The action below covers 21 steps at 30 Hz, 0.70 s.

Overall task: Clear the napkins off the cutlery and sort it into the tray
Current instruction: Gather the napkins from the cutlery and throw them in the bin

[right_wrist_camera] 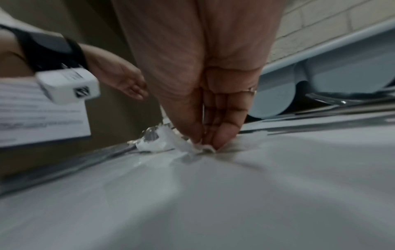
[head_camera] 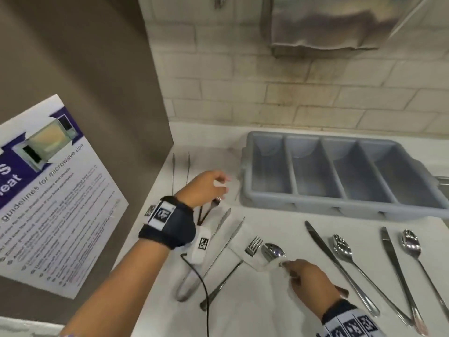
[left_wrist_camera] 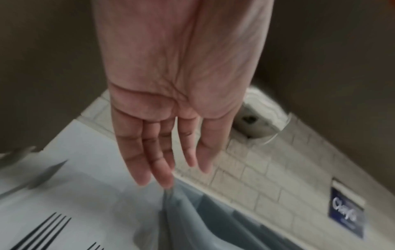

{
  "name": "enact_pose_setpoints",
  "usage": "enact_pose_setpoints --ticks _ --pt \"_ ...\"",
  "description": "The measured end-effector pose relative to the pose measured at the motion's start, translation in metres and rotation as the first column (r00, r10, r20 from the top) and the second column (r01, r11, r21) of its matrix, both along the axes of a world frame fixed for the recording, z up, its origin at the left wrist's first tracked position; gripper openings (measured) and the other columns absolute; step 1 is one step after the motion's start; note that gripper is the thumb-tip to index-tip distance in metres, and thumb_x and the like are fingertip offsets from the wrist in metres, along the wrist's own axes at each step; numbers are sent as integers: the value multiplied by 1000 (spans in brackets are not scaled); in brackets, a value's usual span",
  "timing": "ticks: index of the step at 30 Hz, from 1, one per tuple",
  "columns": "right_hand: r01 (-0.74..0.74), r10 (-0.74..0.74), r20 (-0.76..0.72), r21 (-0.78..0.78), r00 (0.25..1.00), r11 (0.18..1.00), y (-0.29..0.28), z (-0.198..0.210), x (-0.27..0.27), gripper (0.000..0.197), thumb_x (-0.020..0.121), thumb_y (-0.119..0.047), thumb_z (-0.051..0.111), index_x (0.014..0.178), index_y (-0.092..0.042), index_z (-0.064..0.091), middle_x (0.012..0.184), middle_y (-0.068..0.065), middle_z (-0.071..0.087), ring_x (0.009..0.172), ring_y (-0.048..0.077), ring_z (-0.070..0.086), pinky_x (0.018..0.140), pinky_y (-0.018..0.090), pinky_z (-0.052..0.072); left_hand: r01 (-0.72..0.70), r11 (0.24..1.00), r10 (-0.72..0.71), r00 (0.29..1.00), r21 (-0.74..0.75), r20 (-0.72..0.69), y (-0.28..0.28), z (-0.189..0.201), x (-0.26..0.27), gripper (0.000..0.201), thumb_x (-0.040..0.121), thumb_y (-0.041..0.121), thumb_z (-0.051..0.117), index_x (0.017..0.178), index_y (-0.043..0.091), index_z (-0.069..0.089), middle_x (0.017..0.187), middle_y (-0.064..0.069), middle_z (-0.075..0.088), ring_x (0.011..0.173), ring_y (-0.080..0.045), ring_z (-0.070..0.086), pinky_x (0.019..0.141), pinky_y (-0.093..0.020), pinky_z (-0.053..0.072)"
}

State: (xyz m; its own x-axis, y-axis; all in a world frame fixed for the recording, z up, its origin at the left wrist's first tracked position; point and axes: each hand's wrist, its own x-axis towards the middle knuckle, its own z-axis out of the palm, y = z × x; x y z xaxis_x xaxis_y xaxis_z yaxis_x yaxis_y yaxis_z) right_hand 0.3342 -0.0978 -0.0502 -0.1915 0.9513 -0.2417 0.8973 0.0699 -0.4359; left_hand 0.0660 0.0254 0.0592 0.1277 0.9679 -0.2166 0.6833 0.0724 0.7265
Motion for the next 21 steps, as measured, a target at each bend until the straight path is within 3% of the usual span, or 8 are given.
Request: enact_pose_setpoints --ticks 2,4,8,10,12,14,16,21 --pt "51 -53 -76 -32 996 998 -2 1 4 41 74 0 61 83 -38 72 65 -22 60 66 -7 57 59 -3 35 68 997 -73 981 -32 -182 49 -10 10 65 88 9 70 146 10 42 153 -14 37 134 -27 47 111 -30 39" --pt "216 -208 -242 5 948 976 -7 11 15 57 62 7 67 57 -50 66 68 -27 66 55 -10 58 55 -6 39 121 988 -144 940 -94 -308 90 -24 20 91 82 7 76 155 11 22 164 -17 12 147 -29 32 119 -33 33" --pt "537 -479 -580 -84 659 840 -26 59 40 38 67 21 63 59 -15 72 53 12 67 40 4 57 48 -5 40 230 943 -314 852 -241 -419 144 -58 27 136 63 20 90 158 23 -6 166 -9 -20 153 -31 17 124 -45 31" --pt "662 -544 -658 -91 521 744 -36 68 67 24 71 22 61 67 0 69 42 8 64 35 0 55 46 -7 39 244 943 -327 815 -228 -478 159 -82 26 149 43 41 89 156 28 -6 167 -12 11 144 -34 39 118 -48 41" --pt "724 -565 -692 -90 449 684 -51 62 97 25 73 19 63 70 -4 70 46 0 68 38 -2 58 50 -5 45 233 951 -302 829 -201 -470 156 -93 31 130 43 47 82 152 20 18 146 -14 54 124 -34 60 107 -45 51" --pt "795 -591 -721 -92 362 599 -69 51 120 19 72 12 68 75 -7 70 57 0 71 44 -2 61 53 0 49 242 965 -261 851 -102 -455 152 -98 37 76 69 32 81 134 6 53 131 -18 66 117 -35 64 102 -37 53" --pt "841 -576 -780 -124 246 527 -85 45 137 15 71 2 70 84 -4 68 71 11 72 50 5 65 60 11 55 167 984 -178 898 -62 -402 151 -94 41 38 85 14 71 119 -2 66 125 -22 69 115 -31 65 91 -32 49" --pt "860 -495 -867 -206 61 467 -130 58 171 28 64 -23 70 88 -8 67 77 13 68 75 29 66 78 44 52 193 968 -93 868 159 -487 166 -95 -14 28 93 16 64 114 1 74 129 -18 69 122 -32 62 107 -37 46"
